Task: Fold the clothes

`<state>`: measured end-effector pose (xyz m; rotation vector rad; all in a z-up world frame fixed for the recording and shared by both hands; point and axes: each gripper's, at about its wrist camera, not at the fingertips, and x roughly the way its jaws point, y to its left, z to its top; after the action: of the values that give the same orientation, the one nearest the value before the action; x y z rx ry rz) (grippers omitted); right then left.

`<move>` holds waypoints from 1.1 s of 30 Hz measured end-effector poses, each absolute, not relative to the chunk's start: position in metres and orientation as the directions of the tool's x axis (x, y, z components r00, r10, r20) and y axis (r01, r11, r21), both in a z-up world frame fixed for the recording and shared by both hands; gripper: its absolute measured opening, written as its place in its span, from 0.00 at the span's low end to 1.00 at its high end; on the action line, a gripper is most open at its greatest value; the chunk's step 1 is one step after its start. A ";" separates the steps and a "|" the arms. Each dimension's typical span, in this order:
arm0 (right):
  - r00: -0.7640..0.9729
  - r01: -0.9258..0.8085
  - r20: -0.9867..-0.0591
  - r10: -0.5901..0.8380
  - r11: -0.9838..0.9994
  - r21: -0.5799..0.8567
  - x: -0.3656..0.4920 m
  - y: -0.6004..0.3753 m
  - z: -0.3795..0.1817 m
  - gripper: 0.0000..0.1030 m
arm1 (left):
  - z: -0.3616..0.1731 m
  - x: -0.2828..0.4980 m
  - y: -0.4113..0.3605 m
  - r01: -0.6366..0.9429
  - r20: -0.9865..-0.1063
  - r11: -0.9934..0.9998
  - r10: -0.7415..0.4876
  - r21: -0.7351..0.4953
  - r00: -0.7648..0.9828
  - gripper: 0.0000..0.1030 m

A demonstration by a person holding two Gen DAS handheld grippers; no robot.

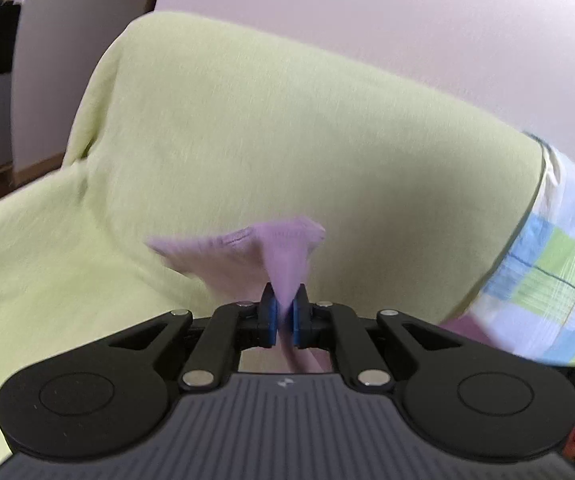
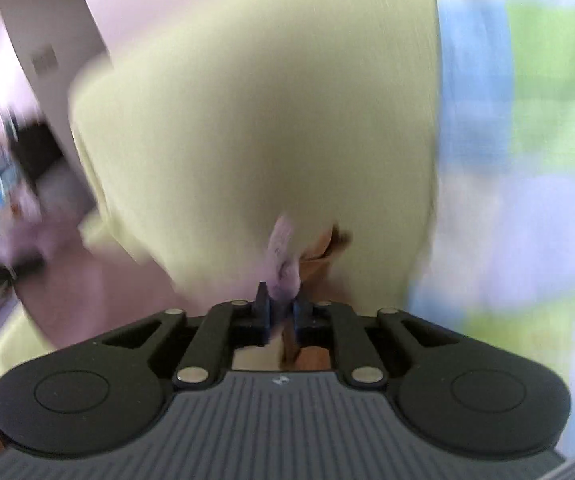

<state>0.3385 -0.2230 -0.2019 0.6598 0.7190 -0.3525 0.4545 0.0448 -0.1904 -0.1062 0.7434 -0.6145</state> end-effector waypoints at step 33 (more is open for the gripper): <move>0.671 0.254 -0.741 -0.021 0.946 0.202 0.496 -0.223 -0.339 0.35 | -0.418 0.621 0.007 0.326 -0.844 0.932 -0.297 -0.155 0.447 0.30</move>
<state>0.4957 -0.2227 -0.3395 0.3015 0.8235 -0.1575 0.6215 0.0071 -0.4184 0.0314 1.0384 -0.3857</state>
